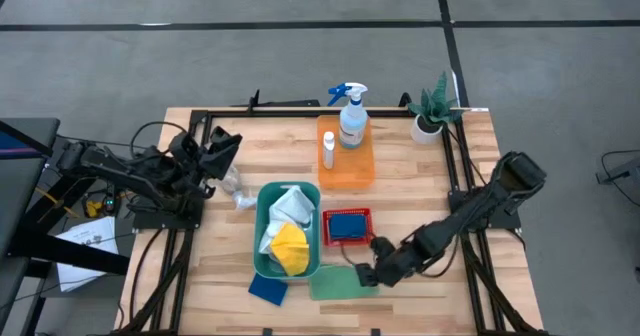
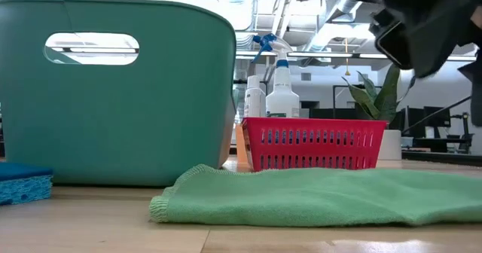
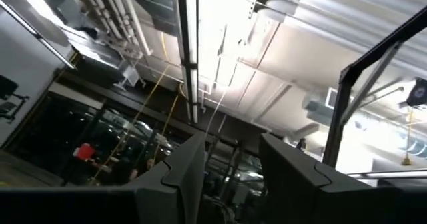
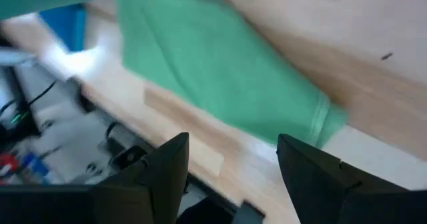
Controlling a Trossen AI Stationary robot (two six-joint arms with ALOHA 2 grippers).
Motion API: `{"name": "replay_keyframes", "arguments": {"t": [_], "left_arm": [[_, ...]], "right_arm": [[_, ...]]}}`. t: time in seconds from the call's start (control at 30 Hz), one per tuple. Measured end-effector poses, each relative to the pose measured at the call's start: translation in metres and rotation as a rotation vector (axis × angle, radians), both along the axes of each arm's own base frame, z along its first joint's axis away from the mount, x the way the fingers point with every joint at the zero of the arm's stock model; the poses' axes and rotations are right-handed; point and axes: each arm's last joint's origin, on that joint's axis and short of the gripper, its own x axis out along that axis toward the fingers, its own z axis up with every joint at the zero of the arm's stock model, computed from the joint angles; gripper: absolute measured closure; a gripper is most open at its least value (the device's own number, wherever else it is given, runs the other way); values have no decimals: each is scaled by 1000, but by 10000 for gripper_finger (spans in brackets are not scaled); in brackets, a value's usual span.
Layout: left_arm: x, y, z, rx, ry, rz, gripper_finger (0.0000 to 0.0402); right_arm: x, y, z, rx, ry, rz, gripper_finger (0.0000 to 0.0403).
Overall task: Pick & Place Kitchen Items
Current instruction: Put the green towel into the green bin
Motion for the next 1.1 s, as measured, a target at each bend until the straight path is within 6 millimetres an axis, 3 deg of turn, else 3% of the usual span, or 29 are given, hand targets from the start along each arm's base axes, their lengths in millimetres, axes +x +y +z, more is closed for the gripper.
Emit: {"name": "replay_keyframes", "arguments": {"t": [0.3, 0.53, 0.7, 0.93, 1.1], "left_arm": [[1, -2, -1, -1, 1, -66, 258], [2, -3, -1, 24, 7, -98, 261], [2, -4, -2, 22, 10, -130, 261], [3, -5, -3, 25, 29, -138, 259], [4, -6, -4, 24, 35, -144, 259]], "right_arm": [[38, 23, -1, -57, 183, -103, 184], [49, 27, 12, -227, 402, -122, 192], [64, 37, 13, -254, 388, -106, 211], [84, 46, -11, -294, 409, -62, 234], [85, 48, -19, -314, 429, -49, 239]]}}
